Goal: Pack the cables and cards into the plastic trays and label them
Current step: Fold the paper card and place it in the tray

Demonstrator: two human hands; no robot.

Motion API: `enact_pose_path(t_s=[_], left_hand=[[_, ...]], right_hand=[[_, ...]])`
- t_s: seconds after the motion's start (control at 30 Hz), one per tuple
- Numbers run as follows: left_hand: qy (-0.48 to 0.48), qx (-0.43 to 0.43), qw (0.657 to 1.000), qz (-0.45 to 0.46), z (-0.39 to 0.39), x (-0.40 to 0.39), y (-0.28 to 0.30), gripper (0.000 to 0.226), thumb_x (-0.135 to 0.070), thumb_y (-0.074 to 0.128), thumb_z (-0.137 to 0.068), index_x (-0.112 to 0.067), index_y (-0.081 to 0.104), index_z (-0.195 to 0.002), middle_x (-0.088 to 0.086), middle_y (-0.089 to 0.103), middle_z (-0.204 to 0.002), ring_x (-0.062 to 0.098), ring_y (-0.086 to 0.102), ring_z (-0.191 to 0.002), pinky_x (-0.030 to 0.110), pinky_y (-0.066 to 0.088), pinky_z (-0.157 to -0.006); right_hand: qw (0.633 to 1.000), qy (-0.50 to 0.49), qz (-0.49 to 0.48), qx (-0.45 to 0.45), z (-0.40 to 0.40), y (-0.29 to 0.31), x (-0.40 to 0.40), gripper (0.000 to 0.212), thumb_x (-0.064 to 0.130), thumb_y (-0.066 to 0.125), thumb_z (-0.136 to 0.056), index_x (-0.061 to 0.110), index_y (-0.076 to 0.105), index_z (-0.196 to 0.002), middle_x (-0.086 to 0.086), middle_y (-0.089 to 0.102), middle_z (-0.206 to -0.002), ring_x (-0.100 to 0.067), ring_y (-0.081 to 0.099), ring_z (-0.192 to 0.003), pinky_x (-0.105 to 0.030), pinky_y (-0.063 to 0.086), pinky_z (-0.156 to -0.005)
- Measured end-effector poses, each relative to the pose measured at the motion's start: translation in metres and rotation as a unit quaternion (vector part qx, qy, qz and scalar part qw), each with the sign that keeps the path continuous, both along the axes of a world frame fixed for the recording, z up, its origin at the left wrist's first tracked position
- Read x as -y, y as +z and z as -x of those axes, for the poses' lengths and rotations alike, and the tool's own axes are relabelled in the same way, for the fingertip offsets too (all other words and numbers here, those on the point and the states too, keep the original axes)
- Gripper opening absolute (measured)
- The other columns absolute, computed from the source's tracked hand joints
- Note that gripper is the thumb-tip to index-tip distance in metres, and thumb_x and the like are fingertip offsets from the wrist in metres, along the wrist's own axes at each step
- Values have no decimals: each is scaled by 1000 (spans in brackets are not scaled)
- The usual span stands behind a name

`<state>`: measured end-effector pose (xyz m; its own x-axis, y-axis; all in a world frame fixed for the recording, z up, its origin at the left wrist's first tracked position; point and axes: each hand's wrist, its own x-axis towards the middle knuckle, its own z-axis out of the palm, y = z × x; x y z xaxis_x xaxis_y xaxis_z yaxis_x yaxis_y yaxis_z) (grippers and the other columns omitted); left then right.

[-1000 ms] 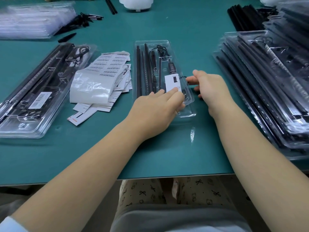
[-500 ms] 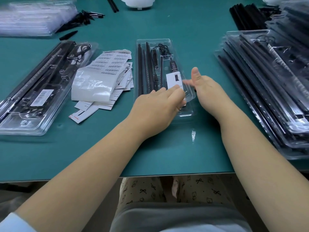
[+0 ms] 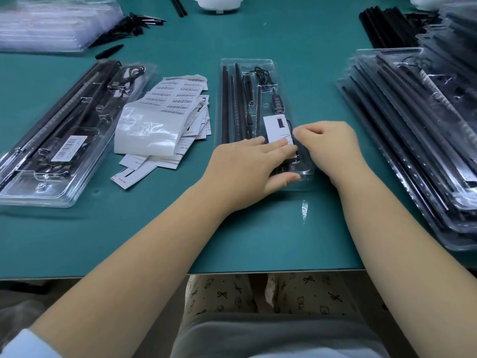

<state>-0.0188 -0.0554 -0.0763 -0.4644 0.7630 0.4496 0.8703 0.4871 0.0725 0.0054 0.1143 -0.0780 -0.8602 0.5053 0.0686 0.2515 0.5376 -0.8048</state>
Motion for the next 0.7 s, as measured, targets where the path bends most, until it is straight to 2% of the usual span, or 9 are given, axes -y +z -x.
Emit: enact_pose_path(t_s=[0.07,0.13,0.27,0.3,0.37,0.47,0.53,0.6,0.7], left_hand=[[-1,2,1000,-5,0,0,0,58,-57,32,-86,-23,67,-117,-9,69,-114,21,67,-93,39,56,-56],[2,5,1000,-6,0,0,1,58,-58,32,-86,-24,66,-118,-10,68,-116,20,67,-93,39,56,-56],[3,17,999,39,1,1,3,66,-64,26,-84,-27,60,-127,-14,63,-125,19,63,-102,41,56,-64],[3,14,999,46,1,2,3,67,-64,25,-84,-28,59,-128,-14,62,-126,20,62,-103,40,56,-65],[5,13,999,53,0,2,3,67,-64,23,-84,-29,59,-129,-15,59,-130,20,61,-107,38,56,-69],[20,28,994,106,3,2,2,69,-67,17,-84,-37,45,-139,-19,47,-142,17,47,-125,34,48,-80],[15,34,991,130,6,5,0,66,-68,22,-85,-39,37,-143,-21,38,-147,15,38,-133,33,46,-86],[3,65,991,118,10,10,0,65,-66,41,-86,-36,37,-143,-20,36,-149,11,32,-137,32,42,-95],[-7,142,988,65,15,18,1,67,-56,63,-81,-25,47,-138,-12,42,-147,9,33,-138,30,33,-109]], right_hand=[[1000,11,20,4,-1,2,-3,25,23,54,-82,5,63,-66,-4,49,-60,-15,41,-59,-29,37,-59],[998,24,49,15,1,5,-4,19,26,56,-88,16,70,-80,2,69,-83,-18,62,-82,-30,48,-76],[997,38,-59,25,8,-2,-1,13,27,50,-92,26,63,-91,1,62,-100,-20,57,-97,-24,37,-71],[998,37,-52,20,8,-2,0,20,27,52,-91,27,61,-109,4,59,-99,-16,56,-94,-19,35,-67],[999,36,-25,16,6,-1,-1,54,25,55,-91,26,39,-142,5,57,-100,-14,55,-91,-16,37,-68],[991,63,-108,44,8,0,-3,37,18,48,-94,4,54,-128,-14,61,-112,-32,53,-107,-33,40,-84],[987,59,-133,66,11,-1,-1,39,14,42,-95,10,54,-132,-16,55,-127,-32,48,-119,-29,36,-85],[988,47,-130,73,13,-2,0,45,13,39,-95,18,50,-138,-14,51,-133,-30,47,-120,-27,35,-86],[993,29,-105,45,11,-4,4,46,14,39,-95,21,43,-140,-7,56,-116,-24,51,-102,-27,35,-78]])
